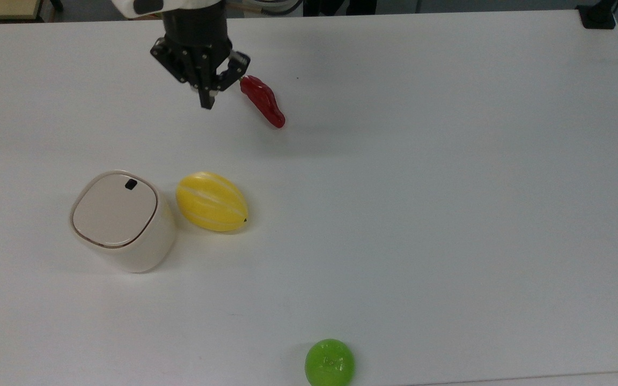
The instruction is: Close garbage bin
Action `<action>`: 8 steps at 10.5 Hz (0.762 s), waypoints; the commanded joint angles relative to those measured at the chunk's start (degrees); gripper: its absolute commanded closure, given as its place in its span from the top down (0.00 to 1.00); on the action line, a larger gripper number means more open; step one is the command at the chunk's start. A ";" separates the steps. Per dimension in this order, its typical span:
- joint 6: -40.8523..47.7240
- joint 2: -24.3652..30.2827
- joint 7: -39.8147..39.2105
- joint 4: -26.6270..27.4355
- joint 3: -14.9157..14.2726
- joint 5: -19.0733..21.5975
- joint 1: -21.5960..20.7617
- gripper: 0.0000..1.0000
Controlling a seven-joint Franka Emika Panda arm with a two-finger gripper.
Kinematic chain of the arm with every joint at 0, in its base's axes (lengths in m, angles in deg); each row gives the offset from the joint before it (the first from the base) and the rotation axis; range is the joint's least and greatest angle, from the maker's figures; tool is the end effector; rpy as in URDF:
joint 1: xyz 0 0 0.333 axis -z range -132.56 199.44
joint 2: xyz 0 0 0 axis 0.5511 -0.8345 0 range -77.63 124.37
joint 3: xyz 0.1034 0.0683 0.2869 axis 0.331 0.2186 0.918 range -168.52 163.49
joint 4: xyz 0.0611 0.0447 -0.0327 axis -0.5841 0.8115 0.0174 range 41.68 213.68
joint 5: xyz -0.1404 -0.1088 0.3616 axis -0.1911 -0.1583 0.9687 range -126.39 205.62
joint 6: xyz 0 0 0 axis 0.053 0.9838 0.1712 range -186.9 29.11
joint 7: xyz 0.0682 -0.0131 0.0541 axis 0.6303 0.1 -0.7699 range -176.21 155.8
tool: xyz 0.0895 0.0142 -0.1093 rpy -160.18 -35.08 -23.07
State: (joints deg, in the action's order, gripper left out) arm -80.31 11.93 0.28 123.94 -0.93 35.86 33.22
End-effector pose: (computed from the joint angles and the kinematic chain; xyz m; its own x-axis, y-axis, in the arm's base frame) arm 0.6575 0.0123 0.5289 0.9722 -0.1323 0.1932 -0.1396 -0.9899 0.0245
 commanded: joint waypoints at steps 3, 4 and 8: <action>11.02 11.07 -4.16 7.59 -1.14 -0.64 -6.63 0.00; 12.34 11.35 -4.25 7.87 -1.14 -0.55 -6.81 0.14; 13.41 10.92 -4.34 7.87 -1.23 -0.73 -6.72 1.00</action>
State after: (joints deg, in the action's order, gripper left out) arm -67.36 21.49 -2.84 130.21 -1.20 35.86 27.19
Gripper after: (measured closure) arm 0.502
